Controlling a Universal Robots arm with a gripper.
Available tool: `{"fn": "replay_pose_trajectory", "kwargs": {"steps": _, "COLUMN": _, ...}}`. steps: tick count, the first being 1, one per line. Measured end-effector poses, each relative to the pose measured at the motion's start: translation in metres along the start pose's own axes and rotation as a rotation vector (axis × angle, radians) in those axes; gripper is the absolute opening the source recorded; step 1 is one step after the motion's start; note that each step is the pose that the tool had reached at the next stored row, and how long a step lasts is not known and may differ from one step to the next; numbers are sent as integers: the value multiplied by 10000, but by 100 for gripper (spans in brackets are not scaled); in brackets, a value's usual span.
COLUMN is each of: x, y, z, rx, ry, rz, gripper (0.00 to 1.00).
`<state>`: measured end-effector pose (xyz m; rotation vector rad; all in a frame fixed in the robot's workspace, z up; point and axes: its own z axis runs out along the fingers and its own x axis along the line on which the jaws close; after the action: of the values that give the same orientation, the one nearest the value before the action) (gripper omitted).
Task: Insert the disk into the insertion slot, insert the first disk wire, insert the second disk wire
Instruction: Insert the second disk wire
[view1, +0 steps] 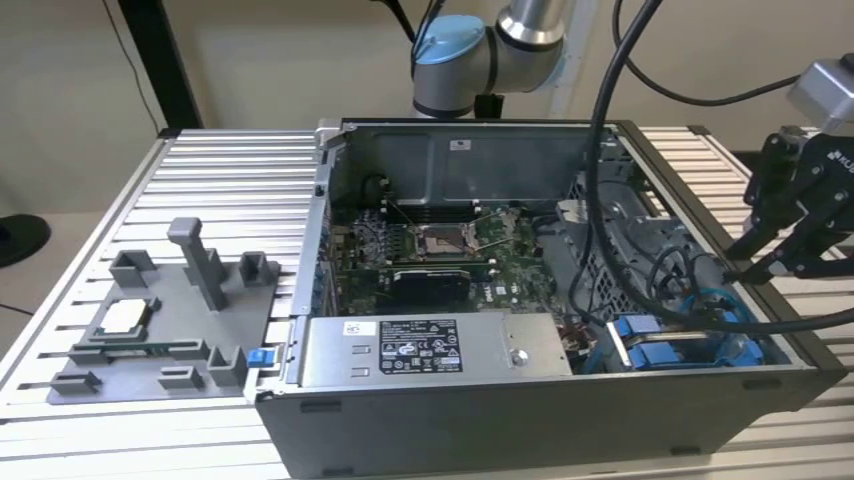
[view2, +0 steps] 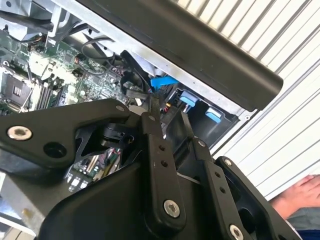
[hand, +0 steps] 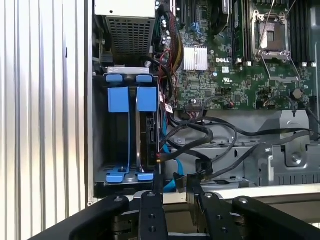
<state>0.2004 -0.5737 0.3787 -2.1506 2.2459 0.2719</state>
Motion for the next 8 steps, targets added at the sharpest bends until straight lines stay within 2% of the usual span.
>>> {"fn": "replay_pose_trajectory", "kwargs": {"steps": 4, "x": 8, "y": -7, "z": 59, "rx": 9, "ry": -17, "rz": -26, "gripper": 100}}
{"fn": "replay_pose_trajectory", "kwargs": {"steps": 8, "x": 10, "y": -8, "z": 71, "rx": -10, "ry": -18, "rz": -158, "gripper": 100}}
